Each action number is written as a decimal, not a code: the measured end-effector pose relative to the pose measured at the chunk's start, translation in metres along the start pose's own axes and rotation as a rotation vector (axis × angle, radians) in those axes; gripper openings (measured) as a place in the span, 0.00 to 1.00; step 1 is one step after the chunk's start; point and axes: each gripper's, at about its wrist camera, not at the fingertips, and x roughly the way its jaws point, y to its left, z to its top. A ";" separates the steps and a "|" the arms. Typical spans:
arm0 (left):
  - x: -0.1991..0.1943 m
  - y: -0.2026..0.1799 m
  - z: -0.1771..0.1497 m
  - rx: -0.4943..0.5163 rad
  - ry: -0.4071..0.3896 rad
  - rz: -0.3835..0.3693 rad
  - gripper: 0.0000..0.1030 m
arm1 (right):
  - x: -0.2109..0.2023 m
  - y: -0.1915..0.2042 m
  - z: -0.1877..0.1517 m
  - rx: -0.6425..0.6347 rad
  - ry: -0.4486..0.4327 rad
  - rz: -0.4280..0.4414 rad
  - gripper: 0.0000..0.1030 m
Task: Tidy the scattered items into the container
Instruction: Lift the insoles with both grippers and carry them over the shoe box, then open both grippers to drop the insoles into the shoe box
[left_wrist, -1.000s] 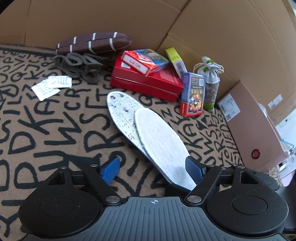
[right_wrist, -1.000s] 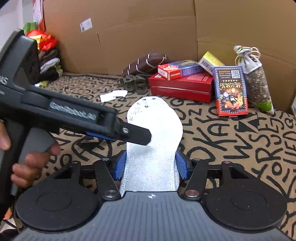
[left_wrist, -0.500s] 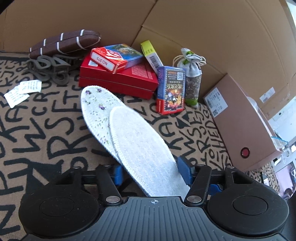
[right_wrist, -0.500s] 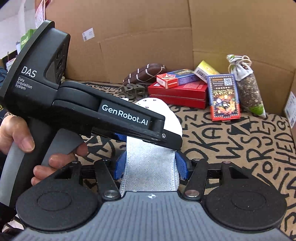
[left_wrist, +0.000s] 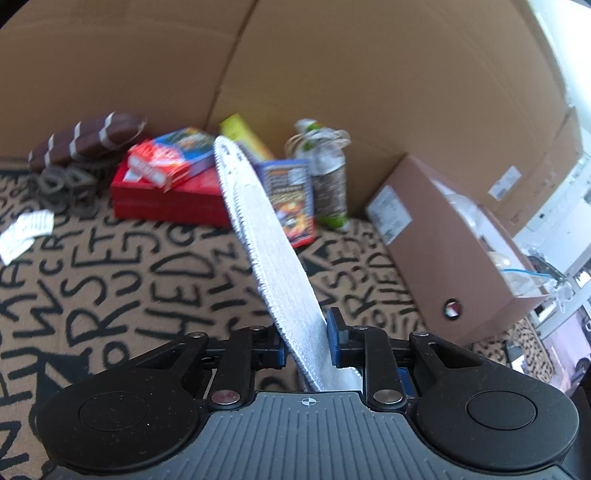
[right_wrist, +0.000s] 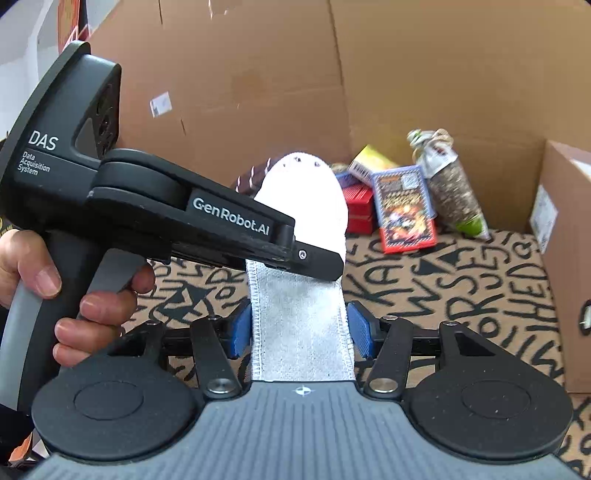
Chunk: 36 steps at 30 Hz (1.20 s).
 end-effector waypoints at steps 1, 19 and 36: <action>-0.001 -0.006 0.002 0.012 -0.007 -0.010 0.16 | -0.005 -0.002 0.001 -0.001 -0.013 -0.009 0.58; 0.028 -0.186 0.073 0.330 -0.095 -0.299 0.13 | -0.115 -0.082 0.045 0.005 -0.302 -0.336 0.56; 0.168 -0.261 0.107 0.330 0.090 -0.324 0.68 | -0.121 -0.219 0.043 0.198 -0.235 -0.585 0.61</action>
